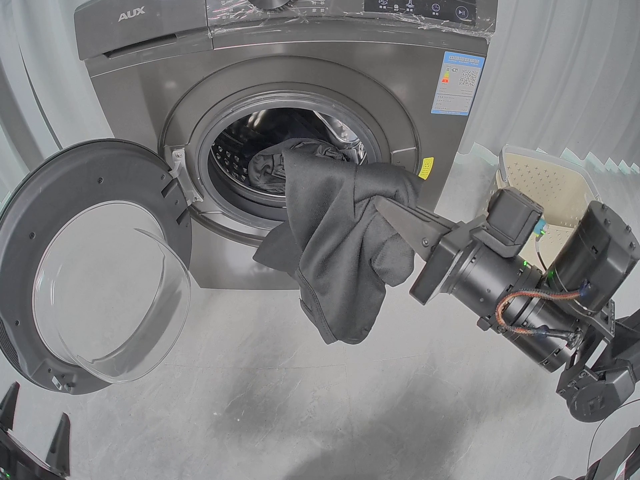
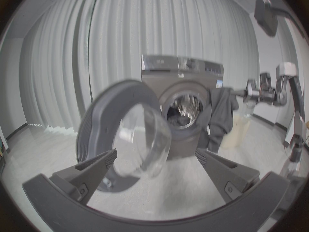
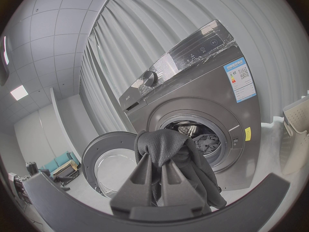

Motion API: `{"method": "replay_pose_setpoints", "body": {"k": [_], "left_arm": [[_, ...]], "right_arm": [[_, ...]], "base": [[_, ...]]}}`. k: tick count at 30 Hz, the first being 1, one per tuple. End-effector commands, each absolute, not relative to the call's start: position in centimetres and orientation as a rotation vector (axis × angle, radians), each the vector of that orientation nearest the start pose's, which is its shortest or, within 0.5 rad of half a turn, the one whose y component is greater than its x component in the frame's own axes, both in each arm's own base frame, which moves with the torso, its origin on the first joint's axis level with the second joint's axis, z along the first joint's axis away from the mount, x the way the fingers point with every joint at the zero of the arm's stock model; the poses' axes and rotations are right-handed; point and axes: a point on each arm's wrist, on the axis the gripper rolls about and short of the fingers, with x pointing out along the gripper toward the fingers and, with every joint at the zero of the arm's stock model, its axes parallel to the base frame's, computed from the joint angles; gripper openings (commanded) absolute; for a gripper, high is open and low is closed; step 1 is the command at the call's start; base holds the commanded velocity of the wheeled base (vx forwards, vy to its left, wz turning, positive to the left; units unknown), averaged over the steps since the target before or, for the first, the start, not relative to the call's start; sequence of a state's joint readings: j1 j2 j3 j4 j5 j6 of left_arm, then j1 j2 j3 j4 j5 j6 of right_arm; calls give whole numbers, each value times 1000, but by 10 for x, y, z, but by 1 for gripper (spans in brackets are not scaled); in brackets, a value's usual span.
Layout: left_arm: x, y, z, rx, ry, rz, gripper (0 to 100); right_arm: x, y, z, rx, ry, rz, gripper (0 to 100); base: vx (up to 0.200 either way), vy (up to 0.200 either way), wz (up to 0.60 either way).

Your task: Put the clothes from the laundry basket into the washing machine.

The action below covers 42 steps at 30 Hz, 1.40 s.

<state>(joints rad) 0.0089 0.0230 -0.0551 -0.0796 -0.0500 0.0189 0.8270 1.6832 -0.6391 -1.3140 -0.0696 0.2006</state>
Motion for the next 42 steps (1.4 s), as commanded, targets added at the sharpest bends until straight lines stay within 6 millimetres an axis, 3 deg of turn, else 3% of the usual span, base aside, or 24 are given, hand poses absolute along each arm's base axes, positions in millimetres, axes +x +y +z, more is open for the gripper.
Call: {"method": "replay_pose_setpoints", "body": {"k": [1, 4, 8, 10, 11, 16, 22, 29, 33, 42], "left_arm": [[-27, -3, 184, -37, -306, -28, 100], [7, -6, 176, -29, -91, -256, 100], [34, -9, 171, 11, 41, -415, 100], [37, -10, 172, 15, 49, -429, 100], [54, -12, 171, 26, 103, -499, 100], [95, -25, 167, 20, 189, -609, 100], [132, -45, 162, 29, 216, -643, 100], [156, -65, 150, 35, 275, -681, 100], [182, -76, 143, 36, 302, -679, 100], [189, -99, 143, -8, 316, -753, 100]], "right_arm": [[204, 217, 213, 315, -185, 770, 0], [213, 227, 215, 328, -202, 745, 0], [224, 235, 216, 343, -230, 724, 0], [225, 236, 216, 345, -235, 723, 0], [230, 240, 218, 358, -261, 722, 0], [237, 248, 218, 367, -278, 723, 0], [241, 252, 212, 366, -278, 724, 0], [240, 253, 211, 365, -274, 727, 0], [240, 255, 207, 359, -260, 729, 0], [240, 260, 204, 358, -253, 736, 0]], "base": [[0, 0, 0], [0, 0, 0], [0, 0, 0], [0, 0, 0], [0, 0, 0], [0, 0, 0], [0, 0, 0], [0, 0, 0], [0, 0, 0], [0, 0, 0]]}}
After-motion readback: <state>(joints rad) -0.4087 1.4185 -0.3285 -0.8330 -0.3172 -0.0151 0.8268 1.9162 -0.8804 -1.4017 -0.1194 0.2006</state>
